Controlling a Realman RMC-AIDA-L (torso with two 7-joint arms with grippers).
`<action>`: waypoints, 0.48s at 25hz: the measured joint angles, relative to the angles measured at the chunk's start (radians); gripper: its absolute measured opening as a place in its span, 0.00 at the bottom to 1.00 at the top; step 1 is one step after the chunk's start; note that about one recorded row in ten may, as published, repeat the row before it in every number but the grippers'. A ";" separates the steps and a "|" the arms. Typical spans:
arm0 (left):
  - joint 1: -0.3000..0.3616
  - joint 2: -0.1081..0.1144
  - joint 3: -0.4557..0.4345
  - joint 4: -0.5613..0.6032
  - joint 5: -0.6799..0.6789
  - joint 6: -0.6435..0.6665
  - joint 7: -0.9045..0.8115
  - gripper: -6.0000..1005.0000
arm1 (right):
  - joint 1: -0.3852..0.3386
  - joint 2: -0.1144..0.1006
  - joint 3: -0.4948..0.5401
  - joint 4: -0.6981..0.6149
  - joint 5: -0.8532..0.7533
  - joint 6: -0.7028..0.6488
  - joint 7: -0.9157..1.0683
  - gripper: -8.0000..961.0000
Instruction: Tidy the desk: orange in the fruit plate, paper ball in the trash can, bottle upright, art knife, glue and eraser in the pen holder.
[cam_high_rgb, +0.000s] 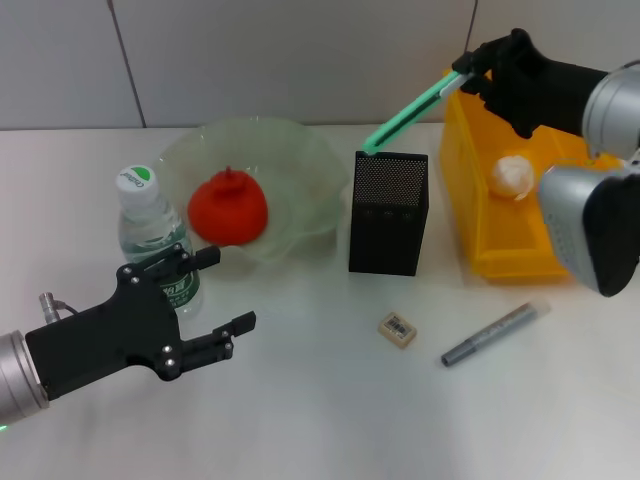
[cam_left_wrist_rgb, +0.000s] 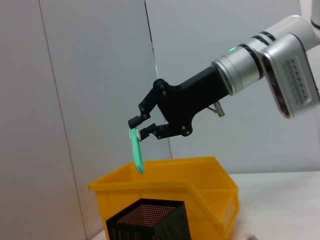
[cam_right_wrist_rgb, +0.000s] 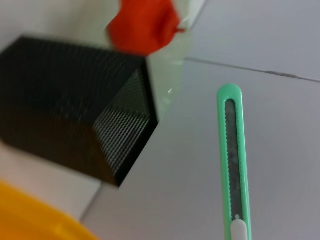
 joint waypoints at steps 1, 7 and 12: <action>0.000 0.000 -0.001 -0.011 -0.005 -0.001 0.020 0.80 | -0.004 0.000 -0.019 -0.001 -0.009 0.029 -0.040 0.18; -0.002 0.000 -0.006 -0.074 -0.054 -0.022 0.142 0.80 | -0.016 0.001 -0.085 -0.001 -0.030 0.154 -0.288 0.18; -0.002 -0.001 -0.006 -0.110 -0.096 -0.031 0.198 0.80 | -0.018 0.001 -0.121 0.008 -0.031 0.197 -0.451 0.18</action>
